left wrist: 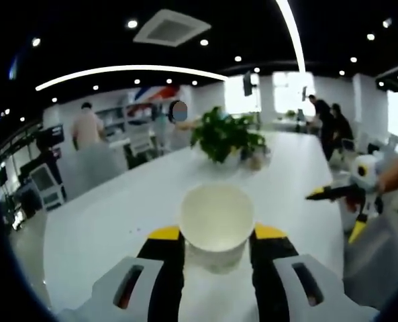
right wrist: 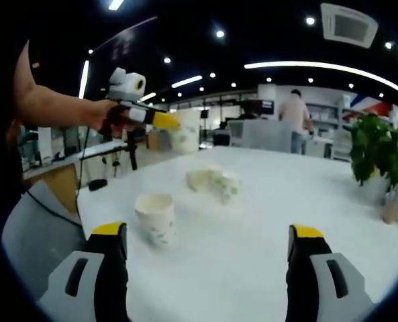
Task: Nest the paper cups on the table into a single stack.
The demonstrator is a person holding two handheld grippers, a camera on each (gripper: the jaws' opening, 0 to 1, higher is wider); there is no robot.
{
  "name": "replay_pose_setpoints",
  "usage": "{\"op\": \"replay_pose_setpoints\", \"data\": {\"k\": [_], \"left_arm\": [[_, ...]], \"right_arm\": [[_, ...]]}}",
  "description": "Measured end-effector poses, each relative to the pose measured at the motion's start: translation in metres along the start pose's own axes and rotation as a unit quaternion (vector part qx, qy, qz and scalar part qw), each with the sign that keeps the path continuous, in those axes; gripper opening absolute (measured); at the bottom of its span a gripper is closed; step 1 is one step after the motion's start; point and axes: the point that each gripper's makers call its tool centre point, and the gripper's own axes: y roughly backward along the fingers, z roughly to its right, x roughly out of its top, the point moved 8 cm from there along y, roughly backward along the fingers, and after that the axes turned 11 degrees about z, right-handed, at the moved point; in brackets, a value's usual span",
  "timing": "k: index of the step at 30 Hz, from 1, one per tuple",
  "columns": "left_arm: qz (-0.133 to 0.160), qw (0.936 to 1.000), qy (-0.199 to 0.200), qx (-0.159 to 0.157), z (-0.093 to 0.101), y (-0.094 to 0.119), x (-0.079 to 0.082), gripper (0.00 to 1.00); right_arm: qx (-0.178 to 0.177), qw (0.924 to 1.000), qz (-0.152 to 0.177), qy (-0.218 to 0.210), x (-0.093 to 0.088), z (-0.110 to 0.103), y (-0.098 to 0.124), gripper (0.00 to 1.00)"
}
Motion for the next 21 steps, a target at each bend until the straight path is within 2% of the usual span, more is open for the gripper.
{"op": "replay_pose_setpoints", "data": {"k": [8, 16, 21], "left_arm": [[0.001, 0.9999, -0.003, -0.014, 0.013, 0.005, 0.004, 0.37], [-0.002, 0.9999, -0.003, -0.016, 0.025, 0.008, 0.0, 0.37], [0.002, 0.9999, -0.003, -0.014, 0.03, 0.01, 0.004, 0.37]], "right_arm": [[0.004, 1.0, 0.0, 0.001, -0.001, 0.0, -0.002, 0.99], [0.005, 1.0, 0.0, 0.001, -0.001, 0.001, -0.004, 1.0], [0.007, 0.9999, 0.002, 0.008, 0.0, 0.001, -0.004, 1.0]]}}
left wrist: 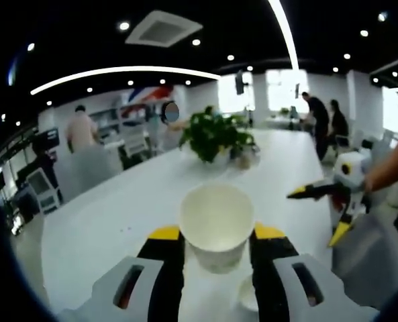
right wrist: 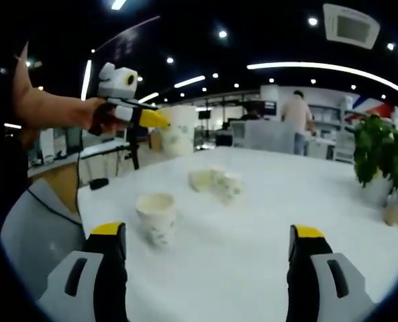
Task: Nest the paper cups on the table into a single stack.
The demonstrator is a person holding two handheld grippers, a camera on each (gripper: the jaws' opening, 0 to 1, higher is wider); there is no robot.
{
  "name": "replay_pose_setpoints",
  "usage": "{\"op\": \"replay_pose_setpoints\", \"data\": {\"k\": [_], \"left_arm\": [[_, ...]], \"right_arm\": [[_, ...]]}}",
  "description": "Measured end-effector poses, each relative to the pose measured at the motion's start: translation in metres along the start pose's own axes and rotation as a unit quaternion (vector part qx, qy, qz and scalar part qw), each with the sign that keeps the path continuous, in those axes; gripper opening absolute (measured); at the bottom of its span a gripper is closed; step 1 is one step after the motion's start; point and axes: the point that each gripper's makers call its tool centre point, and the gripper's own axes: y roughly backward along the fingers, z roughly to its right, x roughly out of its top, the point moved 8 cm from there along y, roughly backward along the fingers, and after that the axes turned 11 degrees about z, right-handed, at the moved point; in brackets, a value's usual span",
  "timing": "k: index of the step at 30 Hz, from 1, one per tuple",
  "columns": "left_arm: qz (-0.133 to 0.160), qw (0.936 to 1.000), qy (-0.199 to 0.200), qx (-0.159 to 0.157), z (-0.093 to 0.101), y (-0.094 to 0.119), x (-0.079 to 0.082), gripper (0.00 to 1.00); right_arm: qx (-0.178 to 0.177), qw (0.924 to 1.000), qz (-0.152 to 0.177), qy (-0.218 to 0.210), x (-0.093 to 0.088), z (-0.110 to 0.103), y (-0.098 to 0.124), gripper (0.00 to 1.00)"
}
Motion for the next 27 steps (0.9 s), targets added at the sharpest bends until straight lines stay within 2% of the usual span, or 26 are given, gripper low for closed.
{"op": "replay_pose_setpoints", "data": {"k": [4, 6, 10, 16, 22, 27], "left_arm": [[-0.002, 1.0, -0.007, -0.002, 0.007, 0.002, 0.001, 0.37], [0.001, 1.0, 0.004, -0.007, 0.011, 0.003, 0.002, 0.37], [-0.002, 0.9997, -0.018, -0.014, 0.02, 0.005, 0.006, 0.37], [-0.009, 0.9999, -0.01, -0.011, 0.026, 0.015, 0.005, 0.38], [-0.005, 0.9996, -0.015, -0.023, 0.035, 0.022, 0.009, 0.38], [-0.01, 0.9996, -0.003, -0.026, 0.04, 0.028, 0.008, 0.38]], "right_arm": [[-0.001, 1.0, 0.002, -0.004, 0.001, 0.0, -0.001, 1.0], [-0.002, 1.0, 0.005, -0.006, 0.002, 0.0, -0.001, 1.0], [-0.007, 0.9998, 0.012, -0.017, 0.005, 0.001, -0.002, 1.0], [-0.017, 0.9992, 0.023, -0.027, 0.01, 0.004, -0.003, 1.0], [-0.014, 0.9992, 0.025, -0.026, 0.012, 0.002, -0.003, 1.0], [-0.015, 0.9992, 0.025, -0.027, 0.011, 0.001, -0.002, 1.0]]}}
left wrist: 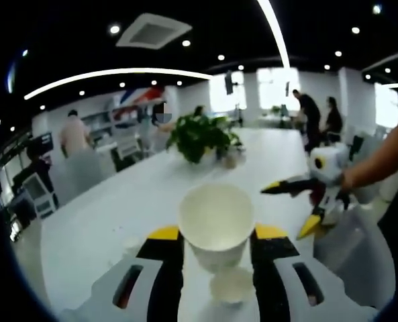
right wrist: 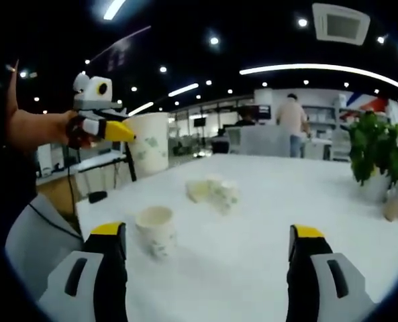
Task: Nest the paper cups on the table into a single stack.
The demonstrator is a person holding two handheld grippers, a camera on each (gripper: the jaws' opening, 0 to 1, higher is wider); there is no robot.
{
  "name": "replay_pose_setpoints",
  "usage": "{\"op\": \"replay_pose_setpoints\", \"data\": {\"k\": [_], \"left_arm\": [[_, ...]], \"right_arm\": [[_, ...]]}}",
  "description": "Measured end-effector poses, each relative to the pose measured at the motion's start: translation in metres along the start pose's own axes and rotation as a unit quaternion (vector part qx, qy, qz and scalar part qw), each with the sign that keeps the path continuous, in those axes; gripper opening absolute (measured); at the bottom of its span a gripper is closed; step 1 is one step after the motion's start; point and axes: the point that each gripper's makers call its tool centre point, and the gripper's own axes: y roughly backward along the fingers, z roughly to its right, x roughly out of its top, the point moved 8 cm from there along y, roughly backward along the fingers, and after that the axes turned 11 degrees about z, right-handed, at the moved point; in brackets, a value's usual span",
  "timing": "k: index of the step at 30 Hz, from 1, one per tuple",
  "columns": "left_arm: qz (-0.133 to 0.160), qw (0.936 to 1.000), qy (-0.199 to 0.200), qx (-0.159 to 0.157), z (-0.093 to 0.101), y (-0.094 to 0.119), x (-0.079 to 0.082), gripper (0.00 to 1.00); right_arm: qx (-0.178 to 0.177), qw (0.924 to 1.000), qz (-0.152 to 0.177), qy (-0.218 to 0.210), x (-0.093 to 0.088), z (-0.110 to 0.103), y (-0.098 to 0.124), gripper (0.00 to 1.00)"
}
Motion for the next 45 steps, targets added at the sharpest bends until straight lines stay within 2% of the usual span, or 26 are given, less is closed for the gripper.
{"op": "replay_pose_setpoints", "data": {"k": [11, 15, 29, 37, 45], "left_arm": [[0.0, 1.0, -0.009, -0.002, 0.008, 0.003, 0.004, 0.38], [0.0, 1.0, -0.006, -0.001, 0.008, 0.001, 0.0, 0.38], [0.004, 0.9998, 0.007, 0.016, 0.014, -0.003, -0.026, 0.38], [-0.014, 0.9995, 0.009, 0.025, 0.017, -0.008, -0.052, 0.37], [-0.017, 0.999, 0.018, 0.036, 0.017, -0.013, -0.072, 0.37]], "right_arm": [[-0.001, 1.0, -0.006, 0.0, -0.002, 0.002, 0.004, 1.0], [-0.001, 1.0, -0.005, 0.0, -0.001, 0.003, 0.004, 0.99], [-0.003, 1.0, -0.006, -0.003, -0.004, 0.003, 0.006, 0.99], [-0.001, 1.0, -0.005, -0.002, -0.005, 0.001, 0.006, 0.99], [0.002, 1.0, -0.001, 0.0, -0.003, 0.0, 0.004, 0.99]]}}
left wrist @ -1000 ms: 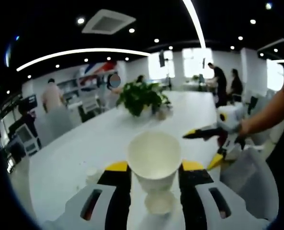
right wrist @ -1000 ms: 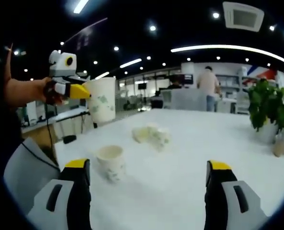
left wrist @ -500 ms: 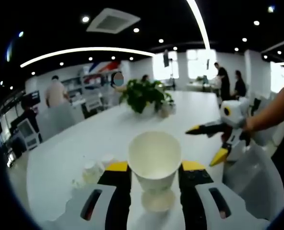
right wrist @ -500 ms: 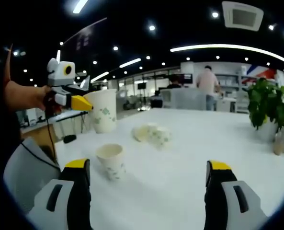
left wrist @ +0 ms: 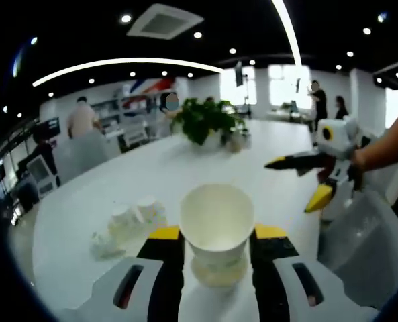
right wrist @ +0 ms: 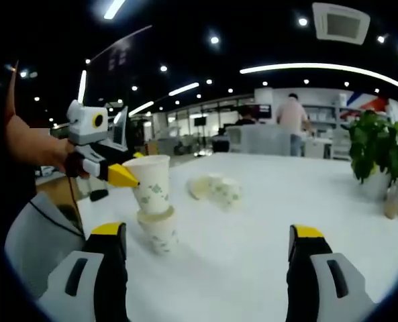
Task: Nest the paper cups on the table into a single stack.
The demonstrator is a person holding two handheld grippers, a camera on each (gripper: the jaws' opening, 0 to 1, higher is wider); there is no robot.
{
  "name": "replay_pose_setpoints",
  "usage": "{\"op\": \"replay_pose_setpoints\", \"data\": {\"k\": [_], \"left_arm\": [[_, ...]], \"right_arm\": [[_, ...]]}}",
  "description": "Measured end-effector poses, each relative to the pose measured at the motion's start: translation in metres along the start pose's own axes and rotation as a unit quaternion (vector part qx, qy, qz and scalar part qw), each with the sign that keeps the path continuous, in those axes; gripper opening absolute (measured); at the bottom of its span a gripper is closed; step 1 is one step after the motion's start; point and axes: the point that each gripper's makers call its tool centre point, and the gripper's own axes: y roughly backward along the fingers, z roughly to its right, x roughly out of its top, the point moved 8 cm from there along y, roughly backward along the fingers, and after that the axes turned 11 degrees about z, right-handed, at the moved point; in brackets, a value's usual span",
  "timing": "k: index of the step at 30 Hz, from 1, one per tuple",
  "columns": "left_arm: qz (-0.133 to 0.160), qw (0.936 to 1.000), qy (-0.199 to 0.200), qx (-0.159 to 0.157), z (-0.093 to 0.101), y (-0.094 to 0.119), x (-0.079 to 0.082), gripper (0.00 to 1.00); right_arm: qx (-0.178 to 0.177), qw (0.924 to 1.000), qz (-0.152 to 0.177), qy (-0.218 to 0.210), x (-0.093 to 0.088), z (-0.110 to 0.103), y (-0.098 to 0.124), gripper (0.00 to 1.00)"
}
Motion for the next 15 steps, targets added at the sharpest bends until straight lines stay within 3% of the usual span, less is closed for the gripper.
{"op": "replay_pose_setpoints", "data": {"k": [15], "left_arm": [[-0.034, 0.9994, 0.004, 0.003, 0.004, -0.003, -0.032, 0.37]], "right_arm": [[0.017, 0.9998, -0.002, 0.013, -0.004, -0.013, -0.001, 0.99]]}}
